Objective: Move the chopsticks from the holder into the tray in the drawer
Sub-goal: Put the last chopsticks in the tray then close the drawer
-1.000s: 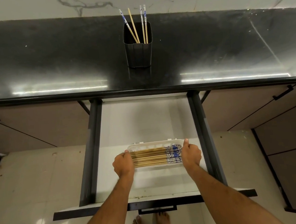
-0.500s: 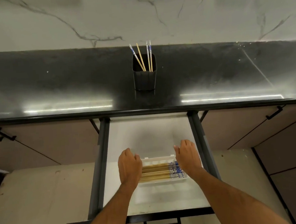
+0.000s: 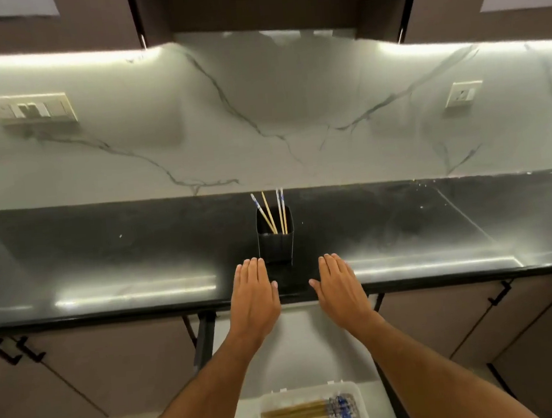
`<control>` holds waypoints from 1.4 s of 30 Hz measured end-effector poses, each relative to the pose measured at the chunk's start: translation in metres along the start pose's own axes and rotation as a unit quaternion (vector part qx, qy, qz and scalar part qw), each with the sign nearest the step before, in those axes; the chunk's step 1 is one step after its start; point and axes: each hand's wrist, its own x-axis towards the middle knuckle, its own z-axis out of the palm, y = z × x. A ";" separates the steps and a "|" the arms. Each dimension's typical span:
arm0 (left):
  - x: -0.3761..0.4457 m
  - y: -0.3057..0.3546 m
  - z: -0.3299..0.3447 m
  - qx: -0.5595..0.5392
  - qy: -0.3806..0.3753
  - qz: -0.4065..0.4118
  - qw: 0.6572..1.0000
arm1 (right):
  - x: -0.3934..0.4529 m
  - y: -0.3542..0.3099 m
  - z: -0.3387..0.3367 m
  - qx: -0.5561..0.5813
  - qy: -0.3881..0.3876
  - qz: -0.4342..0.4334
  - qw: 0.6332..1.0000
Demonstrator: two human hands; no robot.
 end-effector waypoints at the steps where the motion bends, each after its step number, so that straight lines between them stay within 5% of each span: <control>1: 0.013 0.002 -0.003 0.000 0.007 0.003 1.000 | 0.013 0.001 -0.005 -0.001 0.010 -0.004 1.000; 11: 0.138 0.006 0.007 0.018 0.033 0.001 0.999 | 0.153 0.013 -0.019 0.015 0.066 -0.047 0.997; 24: 0.221 -0.017 0.065 -0.007 -0.004 -0.062 0.998 | 0.250 0.014 0.030 0.100 0.033 -0.058 0.993; 32: 0.268 -0.039 0.095 -0.098 0.014 -0.126 0.987 | 0.299 0.005 0.057 0.202 -0.046 0.017 0.978; 42: 0.301 -0.045 0.123 -0.231 -0.038 -0.224 0.946 | 0.338 -0.001 0.087 0.399 -0.066 0.167 0.899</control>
